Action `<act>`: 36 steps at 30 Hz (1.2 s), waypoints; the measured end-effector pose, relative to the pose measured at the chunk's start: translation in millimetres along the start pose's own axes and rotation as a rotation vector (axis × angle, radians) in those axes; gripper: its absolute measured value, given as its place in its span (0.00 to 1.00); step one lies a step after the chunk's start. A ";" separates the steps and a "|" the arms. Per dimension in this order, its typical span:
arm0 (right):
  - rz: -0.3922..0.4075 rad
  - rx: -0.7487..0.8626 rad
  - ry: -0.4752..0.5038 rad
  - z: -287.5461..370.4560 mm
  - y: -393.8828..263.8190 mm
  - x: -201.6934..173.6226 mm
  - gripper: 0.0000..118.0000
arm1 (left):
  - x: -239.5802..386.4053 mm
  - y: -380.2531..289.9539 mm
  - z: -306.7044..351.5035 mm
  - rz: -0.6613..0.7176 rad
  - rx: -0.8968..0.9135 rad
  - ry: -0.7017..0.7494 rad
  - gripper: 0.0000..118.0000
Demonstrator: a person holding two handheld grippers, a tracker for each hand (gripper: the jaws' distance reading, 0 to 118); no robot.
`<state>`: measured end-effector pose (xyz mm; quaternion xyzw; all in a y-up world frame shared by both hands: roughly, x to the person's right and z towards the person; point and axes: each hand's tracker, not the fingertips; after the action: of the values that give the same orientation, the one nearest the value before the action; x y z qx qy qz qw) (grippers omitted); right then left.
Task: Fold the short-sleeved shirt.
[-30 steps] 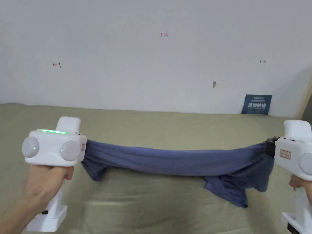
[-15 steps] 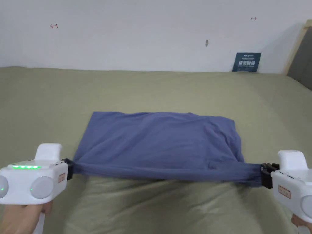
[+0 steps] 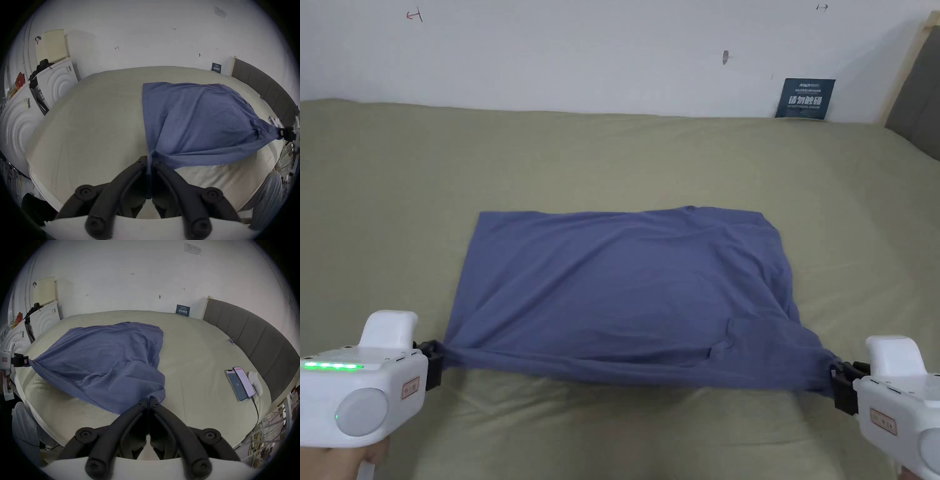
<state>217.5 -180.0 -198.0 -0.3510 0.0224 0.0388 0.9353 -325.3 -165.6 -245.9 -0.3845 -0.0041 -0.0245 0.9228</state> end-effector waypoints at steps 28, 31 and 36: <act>-0.125 -0.036 0.025 27.3 -9.2 20.1 0.00 | -21.2 -27.9 18.7 0.195 -0.061 -0.042 0.18; -0.120 -0.041 0.023 27.3 -12.6 18.5 0.00 | -28.2 -21.9 -1.3 0.234 -0.137 -0.075 1.00; -0.118 -0.057 0.029 17.8 -17.5 19.4 0.00 | -26.7 -1.5 -3.7 0.233 -0.174 -0.049 0.88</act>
<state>238.6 -180.3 -174.5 -0.3789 0.0142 -0.0208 0.9251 -352.1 -168.1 -248.2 -0.4614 0.0203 0.0916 0.8822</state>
